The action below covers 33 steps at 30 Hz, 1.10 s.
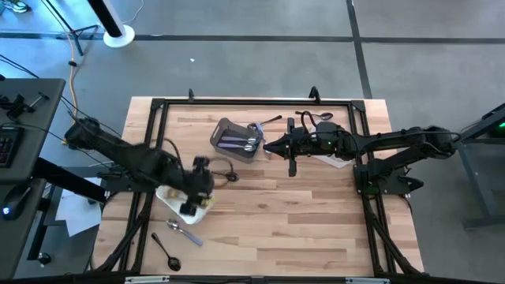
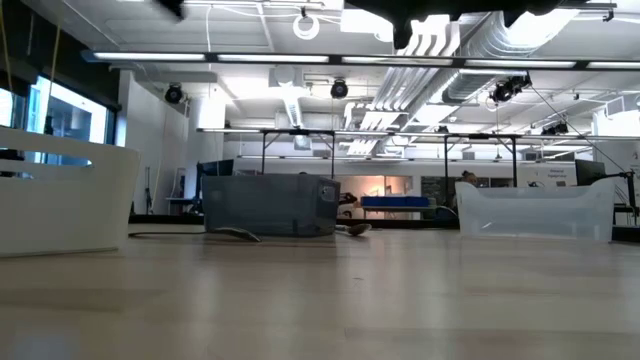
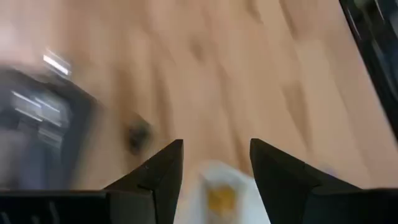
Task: Sort silverware by color (type)
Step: Put the top right black spoon into the transparent bin
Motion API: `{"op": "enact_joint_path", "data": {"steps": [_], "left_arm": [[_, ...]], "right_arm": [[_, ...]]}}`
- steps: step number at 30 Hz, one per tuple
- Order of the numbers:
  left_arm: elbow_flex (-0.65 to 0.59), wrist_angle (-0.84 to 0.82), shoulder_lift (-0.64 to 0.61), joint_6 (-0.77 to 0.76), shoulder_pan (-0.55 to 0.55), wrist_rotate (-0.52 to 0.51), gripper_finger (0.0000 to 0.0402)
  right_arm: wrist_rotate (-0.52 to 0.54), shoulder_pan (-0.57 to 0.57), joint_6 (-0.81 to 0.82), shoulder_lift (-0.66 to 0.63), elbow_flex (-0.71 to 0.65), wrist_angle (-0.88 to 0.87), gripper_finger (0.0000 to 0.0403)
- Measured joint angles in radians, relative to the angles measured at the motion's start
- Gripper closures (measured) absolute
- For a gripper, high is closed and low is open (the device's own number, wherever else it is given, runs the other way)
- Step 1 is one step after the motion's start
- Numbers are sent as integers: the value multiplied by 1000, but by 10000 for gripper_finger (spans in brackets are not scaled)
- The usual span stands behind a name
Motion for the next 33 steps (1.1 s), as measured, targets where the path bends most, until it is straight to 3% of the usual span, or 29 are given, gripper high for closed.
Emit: {"op": "enact_joint_path", "data": {"steps": [5,9,14,23,28,33], "left_arm": [[150,99,-3,148,98,-133,225],[142,398,-57,219,202,-65,237],[9,722,-122,226,321,91,268],[-302,1195,-159,101,389,112,343],[-402,1314,-149,24,388,112,392],[-456,1381,-150,-1,388,108,398]], "right_arm": [[0,0,0,0,0,1,402],[0,1,0,0,0,9,402],[-1,17,0,0,0,23,402],[-1,36,-49,0,0,24,402],[-1,33,-45,0,0,33,402],[-1,33,-45,0,0,32,402]]}}
